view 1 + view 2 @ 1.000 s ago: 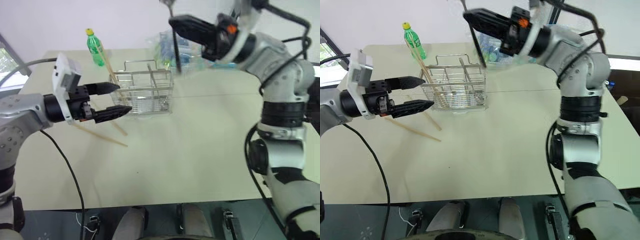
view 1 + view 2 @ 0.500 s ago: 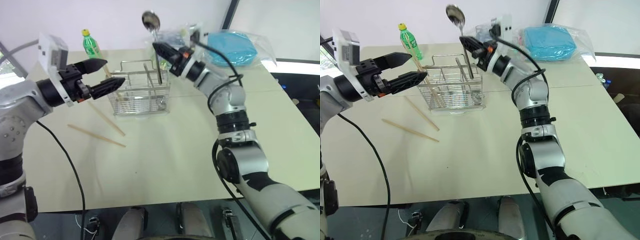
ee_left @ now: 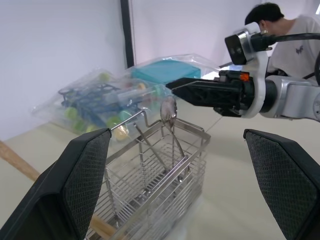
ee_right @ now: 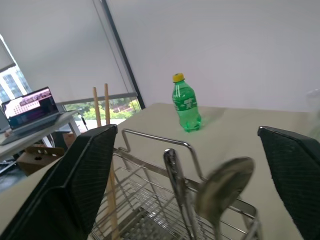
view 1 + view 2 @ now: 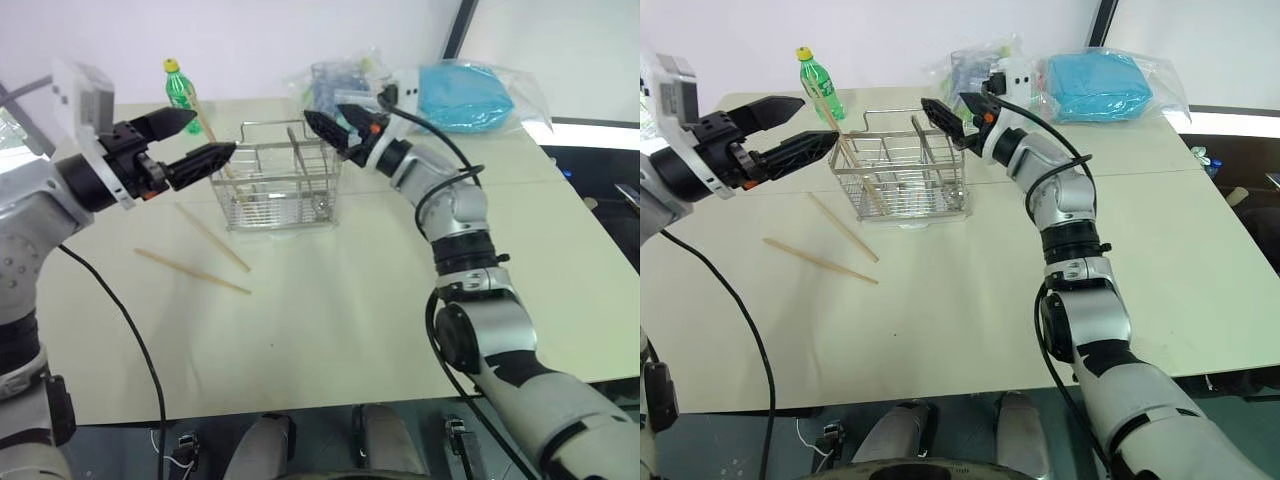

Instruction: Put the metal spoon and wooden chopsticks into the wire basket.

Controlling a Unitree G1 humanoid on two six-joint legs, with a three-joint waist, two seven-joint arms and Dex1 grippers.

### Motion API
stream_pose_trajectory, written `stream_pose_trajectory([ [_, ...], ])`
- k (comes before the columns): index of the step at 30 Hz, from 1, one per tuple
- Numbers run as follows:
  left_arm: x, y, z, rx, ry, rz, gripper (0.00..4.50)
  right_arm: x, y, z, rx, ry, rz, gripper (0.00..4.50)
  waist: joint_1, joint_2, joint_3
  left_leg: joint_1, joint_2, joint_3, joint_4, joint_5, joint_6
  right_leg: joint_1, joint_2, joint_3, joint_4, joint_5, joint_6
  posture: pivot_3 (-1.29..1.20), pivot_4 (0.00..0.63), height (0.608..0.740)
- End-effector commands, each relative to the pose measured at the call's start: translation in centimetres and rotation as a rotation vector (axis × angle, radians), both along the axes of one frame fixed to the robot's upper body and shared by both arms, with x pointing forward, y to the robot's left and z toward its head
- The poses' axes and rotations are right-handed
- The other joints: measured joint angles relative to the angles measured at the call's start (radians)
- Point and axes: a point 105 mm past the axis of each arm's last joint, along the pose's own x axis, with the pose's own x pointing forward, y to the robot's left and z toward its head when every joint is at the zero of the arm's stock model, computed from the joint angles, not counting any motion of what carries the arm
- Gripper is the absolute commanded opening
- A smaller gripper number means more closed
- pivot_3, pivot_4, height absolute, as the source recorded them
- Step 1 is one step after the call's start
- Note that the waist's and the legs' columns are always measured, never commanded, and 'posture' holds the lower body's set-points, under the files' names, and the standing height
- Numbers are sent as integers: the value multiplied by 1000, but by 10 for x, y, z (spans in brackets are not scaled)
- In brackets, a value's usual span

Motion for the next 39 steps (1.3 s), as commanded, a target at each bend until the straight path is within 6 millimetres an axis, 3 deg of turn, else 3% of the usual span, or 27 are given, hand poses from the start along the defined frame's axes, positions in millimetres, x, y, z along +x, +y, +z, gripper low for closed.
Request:
stream_pose_trajectory([
  [1,-7,15,24,-81,-67,108,4500,-19,-10,60,-15,-192,44,4469,1,0,0,0,0,0,0,0,0,0,0,0,0,0,0,0,150,707],
  [5,2,40,28,-243,-33,350,4500,-47,-27,93,-65,-314,165,4469,5,0,0,1,0,0,0,0,0,0,0,0,0,0,0,0,150,707],
  [8,12,68,19,-378,52,596,4500,-73,-35,93,-152,-343,296,4469,11,-1,-1,0,0,0,1,-1,1,2,0,0,0,0,0,0,150,707],
  [12,17,113,-21,-566,285,1008,4500,-120,-38,57,-316,-283,548,4469,17,-7,-4,0,0,-1,3,-2,2,3,0,0,-1,0,2,0,150,707],
  [16,5,141,-78,-649,541,1300,4500,-147,-39,9,-447,-159,630,4469,15,-9,-5,1,0,0,5,-3,0,3,0,0,-1,0,3,0,150,707],
  [19,5,140,-103,-636,665,1358,4500,-152,-38,-10,-461,-93,622,4469,19,-10,-5,0,0,2,7,-3,-1,1,0,1,0,0,3,0,150,707],
  [24,23,120,-132,-600,817,1328,4500,-163,-35,-28,-425,-28,607,4469,42,-13,-8,1,0,3,7,-3,-1,2,0,2,0,0,3,0,150,707],
  [39,60,91,-171,-531,1004,1246,4500,-180,-31,-58,-359,81,520,4469,66,-16,-9,0,-1,4,8,-3,-1,1,0,2,0,0,3,0,150,707],
])
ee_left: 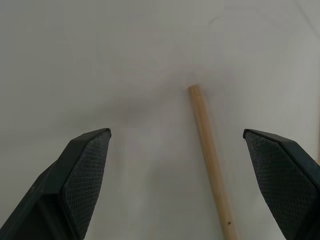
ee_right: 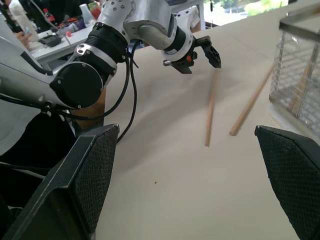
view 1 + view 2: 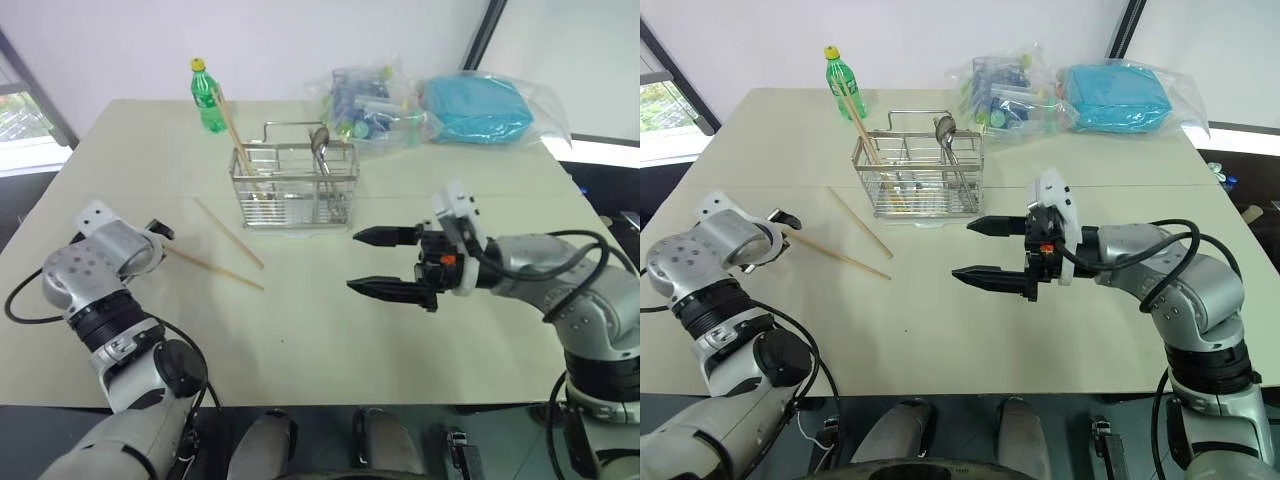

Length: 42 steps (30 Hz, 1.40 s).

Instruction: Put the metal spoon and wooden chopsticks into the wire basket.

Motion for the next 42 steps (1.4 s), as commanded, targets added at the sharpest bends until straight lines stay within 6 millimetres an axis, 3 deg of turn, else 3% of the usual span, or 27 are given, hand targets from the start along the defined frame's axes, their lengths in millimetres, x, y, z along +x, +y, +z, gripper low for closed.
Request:
stream_pose_trajectory([
  [1,15,-8,7,-2,-28,-35,4500,-5,1,5,16,-31,-8,4469,1,0,0,0,0,0,0,0,0,0,0,0,0,0,0,0,150,707],
  [4,21,-10,-3,-18,-4,-47,4500,-5,0,1,10,-24,-22,4469,1,0,0,1,0,1,0,0,0,1,0,0,0,0,0,0,150,707],
  [7,29,-9,-6,-27,-8,-42,3666,-6,-1,-2,-3,-24,-21,4500,1,2,-1,2,0,1,0,0,0,1,0,0,0,0,0,0,150,707],
  [14,34,-6,-6,-44,-32,-16,165,-4,-4,3,-1,-31,-27,4500,2,2,-1,1,0,1,0,0,0,2,0,0,0,0,0,0,150,707],
  [21,28,0,-11,-68,-38,29,64,1,-6,6,-4,-36,-29,4500,1,2,-1,1,0,0,0,0,0,1,0,0,0,0,1,0,150,707],
  [24,30,13,4,-4,-107,53,64,4,-7,6,-8,-34,-31,4500,0,2,-1,1,0,0,0,0,0,1,0,0,0,0,1,0,150,707],
  [26,35,26,30,51,-230,74,64,5,-8,6,-12,-31,-32,4500,-1,1,-1,1,0,1,0,0,0,1,0,0,0,0,1,0,150,707],
  [28,41,44,75,128,-442,99,64,5,-8,6,-18,-31,-31,4500,-3,-2,1,0,0,1,0,0,0,0,1,0,0,0,1,0,150,707],
  [31,40,62,153,246,-782,91,64,7,-9,10,-18,-43,-44,4500,-6,-4,2,0,0,2,-1,0,0,-1,1,0,0,0,0,0,150,707],
  [32,35,63,188,280,-927,70,64,10,-10,12,-10,-48,-62,4500,-5,-4,2,-1,1,2,-1,0,0,-2,1,0,0,0,0,0,150,707],
  [33,31,63,209,302,-1018,55,64,12,-11,14,-4,-52,-75,4500,-3,-4,2,-1,1,2,-1,0,0,-2,1,0,0,0,0,0,150,707],
  [35,21,51,260,312,-1226,-28,64,15,-13,18,13,-59,-106,4500,0,-4,2,-1,1,2,-1,0,0,-1,0,0,-1,0,0,0,150,707],
  [37,15,39,291,315,-1342,-98,64,16,-14,19,25,-60,-126,4500,2,-4,2,-1,0,1,-1,-1,1,1,0,-1,-3,0,0,0,150,707],
  [40,8,9,328,319,-1471,-233,64,15,-14,17,41,-58,-153,4500,0,-4,2,0,0,1,0,-1,2,2,-1,-1,-3,0,1,0,150,707],
  [42,9,-14,341,329,-1511,-326,64,14,-14,16,46,-60,-165,4500,-1,-4,2,1,0,0,0,-1,3,2,-1,-1,-2,0,1,0,150,707],
])
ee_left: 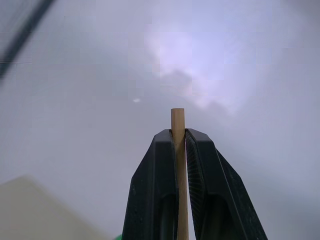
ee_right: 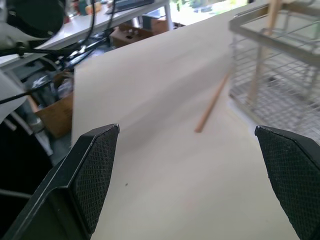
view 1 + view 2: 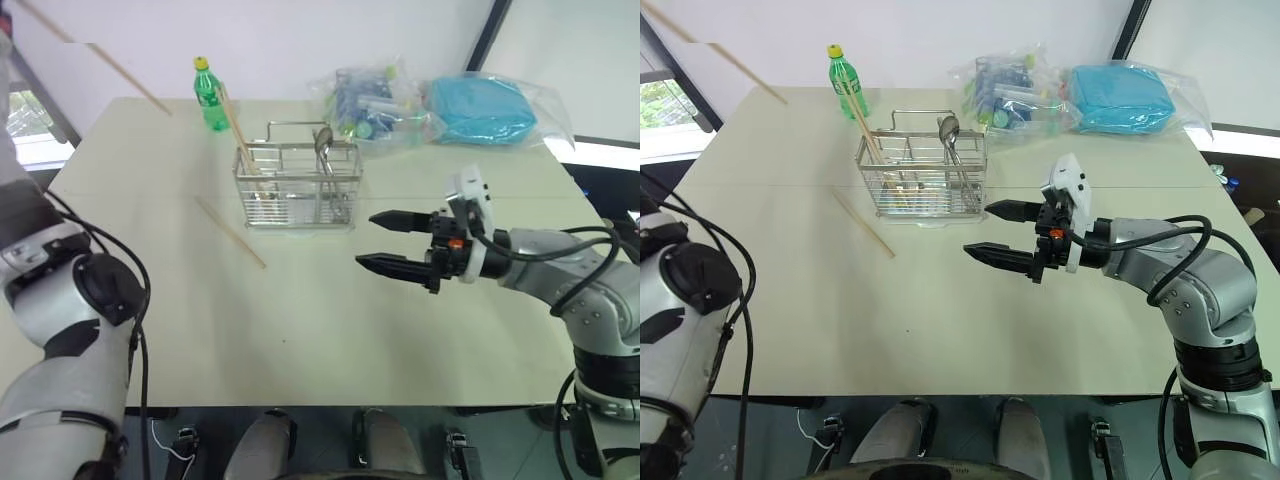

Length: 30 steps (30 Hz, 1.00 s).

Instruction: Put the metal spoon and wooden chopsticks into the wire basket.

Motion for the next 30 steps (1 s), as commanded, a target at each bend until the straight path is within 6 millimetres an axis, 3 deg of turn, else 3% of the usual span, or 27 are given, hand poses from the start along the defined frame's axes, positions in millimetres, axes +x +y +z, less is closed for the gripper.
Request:
stream_pose_trajectory([
  [1,-1,-50,29,154,-85,-131,64,-6,2,7,32,-44,-16,4500,-3,0,0,0,0,0,0,0,0,0,1,0,0,0,0,0,150,707],
  [3,7,-79,23,268,-75,-172,64,-6,2,7,41,-49,-32,4500,-3,0,0,0,0,0,0,0,0,0,1,0,0,0,0,0,150,707],
  [6,16,-102,12,394,-59,-173,64,-5,2,8,50,-55,-50,4500,-5,0,0,0,0,1,0,0,0,-1,1,0,0,0,0,0,150,707],
  [9,33,-147,-23,582,-18,-208,64,-5,-2,12,61,-70,-82,4500,-12,2,0,1,0,2,-1,0,0,-1,1,0,1,0,0,0,150,707],
  [11,37,-162,-40,625,-10,-231,64,-5,-3,14,67,-75,-100,4500,-11,2,0,0,0,1,-1,0,0,-1,1,0,0,0,0,0,150,707],
  [22,47,-180,-98,683,59,-226,64,-2,-10,16,71,-81,-155,4500,-27,2,0,0,1,2,-1,0,0,-2,1,1,0,0,0,0,150,707],
  [25,45,-180,-105,663,70,-236,1243,1,-11,17,73,-81,-164,4500,-26,2,1,-1,1,1,0,-2,4,-2,1,1,0,0,0,0,150,707],
  [30,37,-179,-106,637,71,-245,3739,5,-11,19,75,-79,-167,4500,-26,2,1,-1,1,1,0,-1,3,-2,1,1,0,0,0,0,150,707],
])
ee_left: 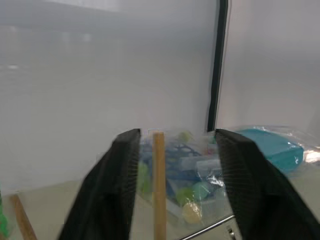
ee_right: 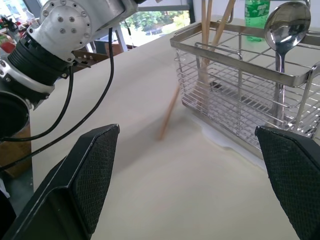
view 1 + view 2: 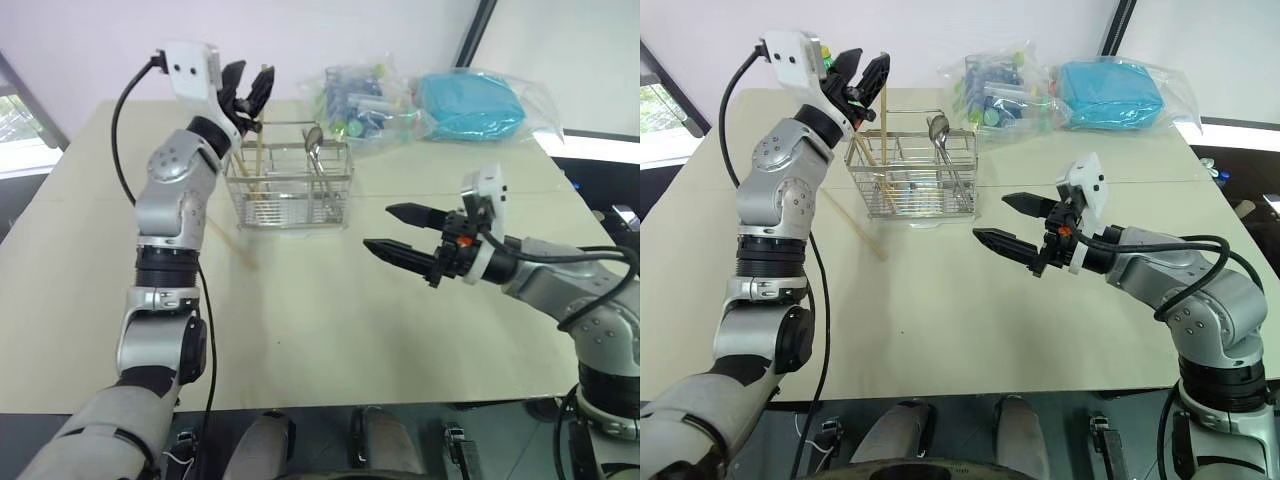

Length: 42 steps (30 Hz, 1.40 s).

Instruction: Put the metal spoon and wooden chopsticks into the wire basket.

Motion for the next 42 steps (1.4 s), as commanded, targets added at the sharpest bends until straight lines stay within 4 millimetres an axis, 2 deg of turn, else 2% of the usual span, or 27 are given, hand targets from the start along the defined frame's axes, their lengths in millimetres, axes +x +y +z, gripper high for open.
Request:
stream_pose_trajectory([
  [1,-13,2,20,-23,-65,-2,4288,1,-1,14,13,-55,0,4500,0,0,0,0,0,0,0,0,0,0,0,0,0,0,0,0,150,707],
  [3,-18,5,26,-25,-69,0,4445,3,0,14,13,-52,2,4500,0,0,0,0,0,0,0,0,1,0,0,0,0,0,0,0,150,707],
  [6,-24,21,49,-65,-83,38,4445,5,1,13,12,-50,10,4500,-2,0,0,0,0,0,0,0,1,0,0,0,0,0,0,0,150,707],
  [10,-28,63,92,-158,-98,185,4445,8,4,13,9,-50,26,4500,-3,0,1,0,0,0,-1,-1,1,-1,1,0,1,0,0,0,150,707],
  [13,-22,100,98,-262,12,347,4445,9,6,12,1,-54,42,4500,-2,0,0,1,0,0,-1,-1,1,0,1,0,0,0,1,0,150,707],
  [15,-14,125,80,-353,164,474,4445,9,8,11,-5,-59,59,4500,-2,2,-1,2,0,0,-1,-1,1,1,1,0,0,-1,1,0,150,707],
  [16,-10,134,60,-394,274,534,4445,9,9,11,-6,-59,68,4500,-1,3,-1,3,0,0,-1,-1,1,1,0,0,1,-1,1,0,150,707],
  [19,-6,145,17,-439,485,639,4445,8,10,9,-10,-61,85,4500,1,1,-1,3,0,-1,0,-1,1,2,1,0,2,-1,2,0,150,707],
  [21,-7,147,-4,-443,573,687,4445,7,11,8,-14,-61,90,4500,1,0,0,2,-1,-2,1,2,-3,2,1,-1,2,-1,2,0,150,707],
  [22,-7,142,-27,-443,665,706,4445,7,11,7,-16,-59,94,4500,0,-1,0,1,-1,-2,1,2,-3,1,1,-1,2,-1,2,0,150,707],
  [26,-9,126,-82,-434,882,721,4445,6,11,6,-20,-56,101,4500,0,-1,0,0,-1,-2,0,2,-3,1,0,-1,2,0,2,0,150,707],
  [32,-9,119,-129,-431,1058,744,4445,4,12,7,-24,-56,103,4500,-2,-1,0,1,-1,0,-1,2,-4,-1,0,0,2,0,2,0,150,707],
  [35,0,112,-150,-403,1116,743,4445,3,10,6,-23,-52,86,4500,2,-1,0,1,-1,0,0,2,-4,0,0,0,2,0,2,0,150,707],
  [42,22,96,-173,-406,1183,651,4445,0,8,7,-11,-52,60,4500,3,-1,0,1,-1,0,0,2,-4,0,0,0,2,0,2,0,150,707],
])
